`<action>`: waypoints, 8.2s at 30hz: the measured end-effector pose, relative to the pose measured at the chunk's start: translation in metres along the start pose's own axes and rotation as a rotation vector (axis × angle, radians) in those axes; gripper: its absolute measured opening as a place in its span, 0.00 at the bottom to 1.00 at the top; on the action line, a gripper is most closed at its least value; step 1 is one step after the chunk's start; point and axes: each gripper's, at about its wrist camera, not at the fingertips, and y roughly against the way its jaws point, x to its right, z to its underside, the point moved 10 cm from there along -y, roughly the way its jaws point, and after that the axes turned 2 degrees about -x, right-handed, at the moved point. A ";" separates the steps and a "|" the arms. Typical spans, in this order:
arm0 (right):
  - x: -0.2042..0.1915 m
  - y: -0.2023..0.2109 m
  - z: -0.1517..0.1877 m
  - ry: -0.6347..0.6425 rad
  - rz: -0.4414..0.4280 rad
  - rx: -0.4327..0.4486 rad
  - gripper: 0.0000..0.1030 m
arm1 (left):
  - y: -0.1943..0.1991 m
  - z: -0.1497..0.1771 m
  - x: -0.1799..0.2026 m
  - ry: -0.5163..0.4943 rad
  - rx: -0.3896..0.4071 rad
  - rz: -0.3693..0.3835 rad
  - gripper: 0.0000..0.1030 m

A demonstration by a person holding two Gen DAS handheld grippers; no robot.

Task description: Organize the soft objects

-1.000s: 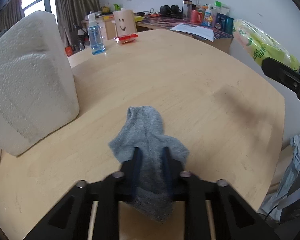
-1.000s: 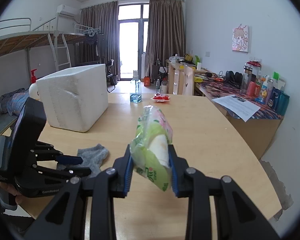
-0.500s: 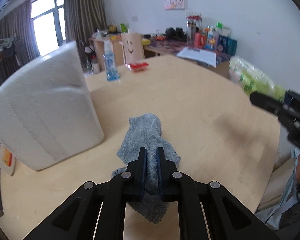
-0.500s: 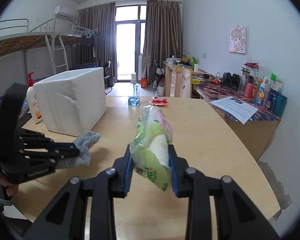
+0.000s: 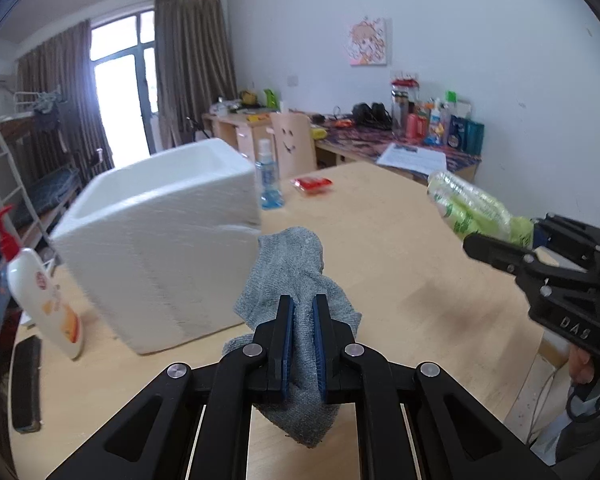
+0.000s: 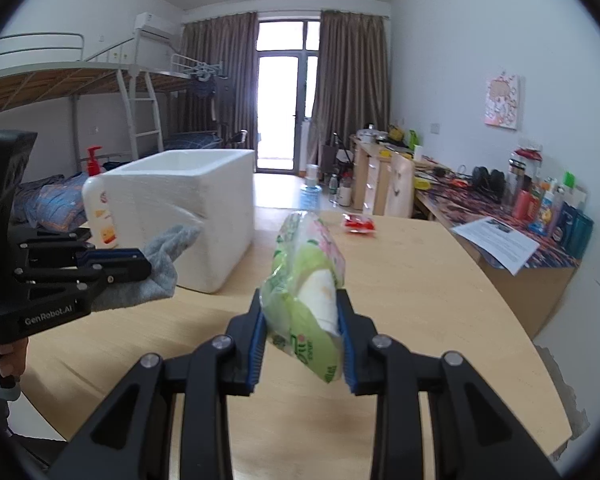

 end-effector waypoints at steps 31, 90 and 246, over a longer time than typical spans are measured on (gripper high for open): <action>-0.098 -0.010 -0.045 0.120 -0.167 0.065 0.35 | 0.069 0.002 -0.092 0.165 0.152 -0.116 0.10; -0.110 -0.076 -0.123 0.108 -0.244 0.027 0.35 | 0.041 -0.077 -0.157 0.172 0.214 -0.250 0.10; -0.066 0.096 -0.093 0.033 -0.162 0.261 1.00 | 0.159 -0.053 -0.078 0.134 0.366 -0.277 0.99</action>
